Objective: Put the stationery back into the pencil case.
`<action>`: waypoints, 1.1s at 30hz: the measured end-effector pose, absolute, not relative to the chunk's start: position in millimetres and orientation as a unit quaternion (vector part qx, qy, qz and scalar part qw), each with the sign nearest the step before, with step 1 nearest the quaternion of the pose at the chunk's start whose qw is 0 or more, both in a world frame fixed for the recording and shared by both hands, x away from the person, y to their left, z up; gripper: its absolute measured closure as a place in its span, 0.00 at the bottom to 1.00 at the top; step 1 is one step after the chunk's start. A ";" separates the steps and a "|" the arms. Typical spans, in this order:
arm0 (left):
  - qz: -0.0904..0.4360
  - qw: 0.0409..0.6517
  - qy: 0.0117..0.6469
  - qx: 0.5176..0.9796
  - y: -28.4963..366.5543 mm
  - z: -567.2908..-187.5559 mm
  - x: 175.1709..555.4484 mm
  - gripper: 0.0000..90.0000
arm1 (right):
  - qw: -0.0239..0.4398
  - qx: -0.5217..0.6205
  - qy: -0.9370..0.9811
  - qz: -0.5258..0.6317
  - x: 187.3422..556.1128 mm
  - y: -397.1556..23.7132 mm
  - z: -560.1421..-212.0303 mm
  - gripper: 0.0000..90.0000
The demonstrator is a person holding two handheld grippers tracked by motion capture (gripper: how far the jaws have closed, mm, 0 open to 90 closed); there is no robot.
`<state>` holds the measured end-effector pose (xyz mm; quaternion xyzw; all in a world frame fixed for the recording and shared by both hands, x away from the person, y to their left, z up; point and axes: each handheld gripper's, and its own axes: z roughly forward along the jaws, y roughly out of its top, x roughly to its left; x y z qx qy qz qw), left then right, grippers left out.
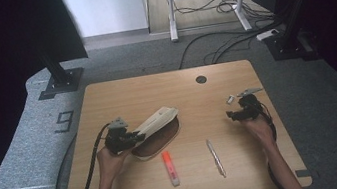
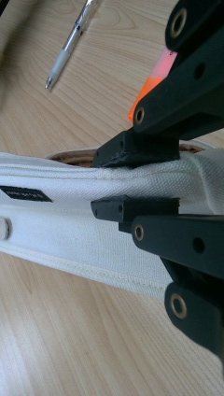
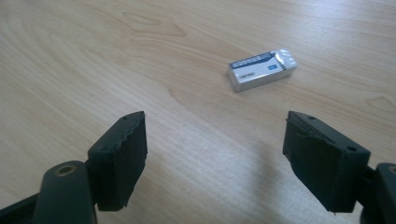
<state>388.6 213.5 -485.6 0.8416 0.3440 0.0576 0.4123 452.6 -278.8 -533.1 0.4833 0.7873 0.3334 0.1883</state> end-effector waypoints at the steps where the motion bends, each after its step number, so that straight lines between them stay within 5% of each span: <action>1: 0.058 0.412 0.344 0.841 213.5 -485.5 388.5 0.84 | 0.188 0.485 0.787 0.333 454.6 -279.9 -533.7 0.25; 15: 0.060 0.414 0.347 0.840 213.3 -485.0 388.2 0.84 | 0.196 0.475 0.792 0.329 478.6 -285.6 -534.0 0.41; 33: 0.058 0.414 0.345 0.841 213.1 -485.3 388.8 0.84 | 0.191 0.476 0.797 0.318 511.2 -281.1 -540.2 0.46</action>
